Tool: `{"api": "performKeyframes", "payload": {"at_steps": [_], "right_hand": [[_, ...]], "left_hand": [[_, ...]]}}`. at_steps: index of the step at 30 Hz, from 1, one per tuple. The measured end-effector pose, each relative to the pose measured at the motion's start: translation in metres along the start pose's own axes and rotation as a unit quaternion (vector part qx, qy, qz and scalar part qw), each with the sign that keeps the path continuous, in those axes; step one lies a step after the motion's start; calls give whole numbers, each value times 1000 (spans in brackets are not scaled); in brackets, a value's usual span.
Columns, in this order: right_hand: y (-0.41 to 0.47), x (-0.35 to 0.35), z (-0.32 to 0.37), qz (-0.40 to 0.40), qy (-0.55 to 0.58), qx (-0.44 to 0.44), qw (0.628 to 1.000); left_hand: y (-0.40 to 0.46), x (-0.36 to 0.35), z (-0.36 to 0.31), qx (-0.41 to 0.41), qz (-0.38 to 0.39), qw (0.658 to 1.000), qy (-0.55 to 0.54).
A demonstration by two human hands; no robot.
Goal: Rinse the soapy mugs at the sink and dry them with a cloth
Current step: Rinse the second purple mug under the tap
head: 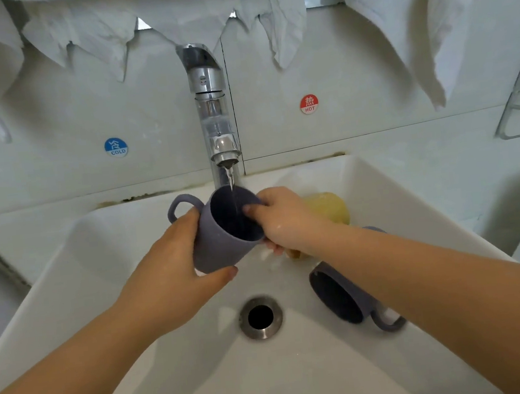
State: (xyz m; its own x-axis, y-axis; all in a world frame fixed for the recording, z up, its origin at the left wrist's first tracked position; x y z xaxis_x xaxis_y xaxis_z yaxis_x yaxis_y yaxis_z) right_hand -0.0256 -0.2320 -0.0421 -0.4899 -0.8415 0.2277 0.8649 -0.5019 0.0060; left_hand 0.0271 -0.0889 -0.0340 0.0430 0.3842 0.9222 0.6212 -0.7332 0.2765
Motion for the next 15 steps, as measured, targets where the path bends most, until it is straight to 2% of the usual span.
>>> {"api": "performKeyframes", "payload": {"at_steps": [4, 9, 11, 15], "right_hand": [[-2, 15, 15, -7, -73, 47, 996], [-3, 23, 25, -7, -147, 72, 986], [-6, 22, 29, -1, -182, 90, 979], [-12, 11, 38, 20, -293, 144, 945]], "left_hand": [[-4, 24, -5, 23, -24, 996, 78], [-12, 51, 4, 101, -114, 988, 25], [-9, 39, 15, 137, -67, 988, -34], [-2, -2, 15, 90, 99, 977, -165]]}}
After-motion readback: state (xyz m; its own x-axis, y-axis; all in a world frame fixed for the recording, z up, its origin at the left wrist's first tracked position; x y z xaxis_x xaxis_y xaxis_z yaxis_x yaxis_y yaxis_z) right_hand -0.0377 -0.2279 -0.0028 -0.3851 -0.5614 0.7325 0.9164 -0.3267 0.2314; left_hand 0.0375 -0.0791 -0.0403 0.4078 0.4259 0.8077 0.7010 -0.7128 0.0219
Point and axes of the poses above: each hand's wrist, its own y-axis towards the middle knuckle, its own x-axis out of the back of the hand, z = x × y, the point moved 9 cm from there along y, towards the middle knuckle, and after that the axes turned 15 degrees about y, right-handed, at the moved point
